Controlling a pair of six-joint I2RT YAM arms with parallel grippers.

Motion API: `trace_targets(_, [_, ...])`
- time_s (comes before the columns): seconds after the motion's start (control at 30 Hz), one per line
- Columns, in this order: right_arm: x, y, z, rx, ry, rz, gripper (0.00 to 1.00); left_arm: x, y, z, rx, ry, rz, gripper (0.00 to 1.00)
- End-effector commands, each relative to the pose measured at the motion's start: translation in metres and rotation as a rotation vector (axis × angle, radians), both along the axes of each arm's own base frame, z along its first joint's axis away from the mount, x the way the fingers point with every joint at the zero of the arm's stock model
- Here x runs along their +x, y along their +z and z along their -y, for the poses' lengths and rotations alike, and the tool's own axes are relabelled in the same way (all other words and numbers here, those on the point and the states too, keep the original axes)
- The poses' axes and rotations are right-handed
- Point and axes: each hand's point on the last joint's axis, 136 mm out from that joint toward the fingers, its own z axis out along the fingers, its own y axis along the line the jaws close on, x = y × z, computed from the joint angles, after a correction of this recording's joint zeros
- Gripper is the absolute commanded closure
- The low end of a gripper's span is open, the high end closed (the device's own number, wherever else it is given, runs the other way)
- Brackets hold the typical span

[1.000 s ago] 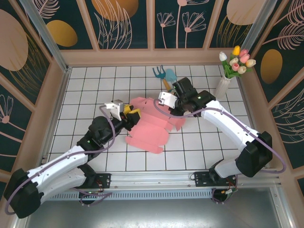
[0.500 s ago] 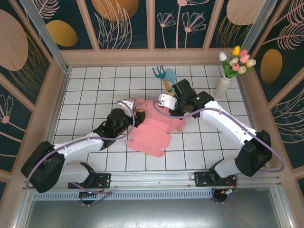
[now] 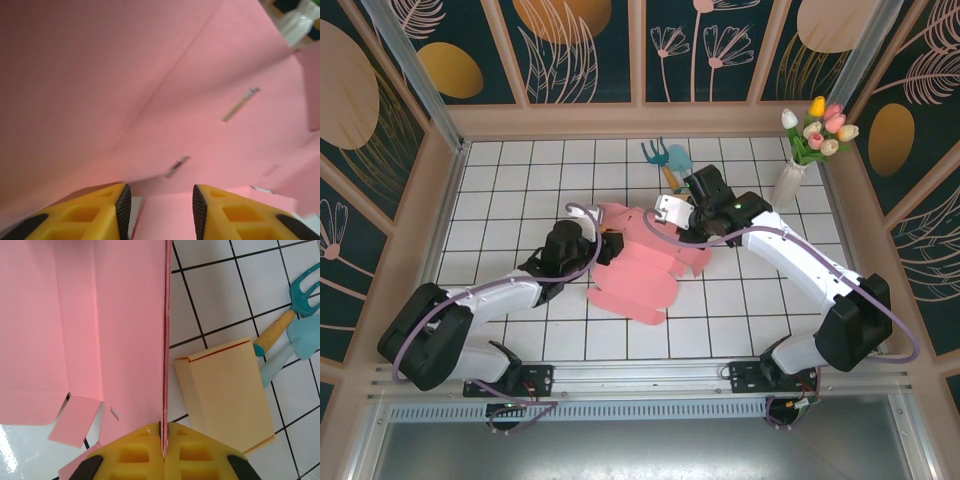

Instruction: Fold the paper box

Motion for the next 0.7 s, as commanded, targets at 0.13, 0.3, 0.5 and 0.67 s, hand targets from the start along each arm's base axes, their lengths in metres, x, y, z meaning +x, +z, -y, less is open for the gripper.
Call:
trace_targets(0.13, [0.009, 0.005, 0.003, 0.038, -0.037, 0.021, 1.00, -0.017, 0.020, 0.033, -0.170, -0.169, -0.044, 0.64])
trace_targets(0.3, [0.009, -0.008, 0.003, 0.016, -0.005, 0.039, 1.00, -0.017, 0.031, 0.034, -0.203, -0.162, -0.017, 0.59])
trace_targets(0.5, [0.024, -0.012, 0.025, -0.090, -0.033, 0.183, 1.00, -0.012, 0.031, -0.023, -0.091, 0.088, 0.133, 0.58])
trace_targets(0.67, [0.037, 0.005, 0.033, -0.134, -0.023, 0.380, 1.00, -0.011, 0.028, -0.081, -0.031, 0.350, 0.228, 0.54])
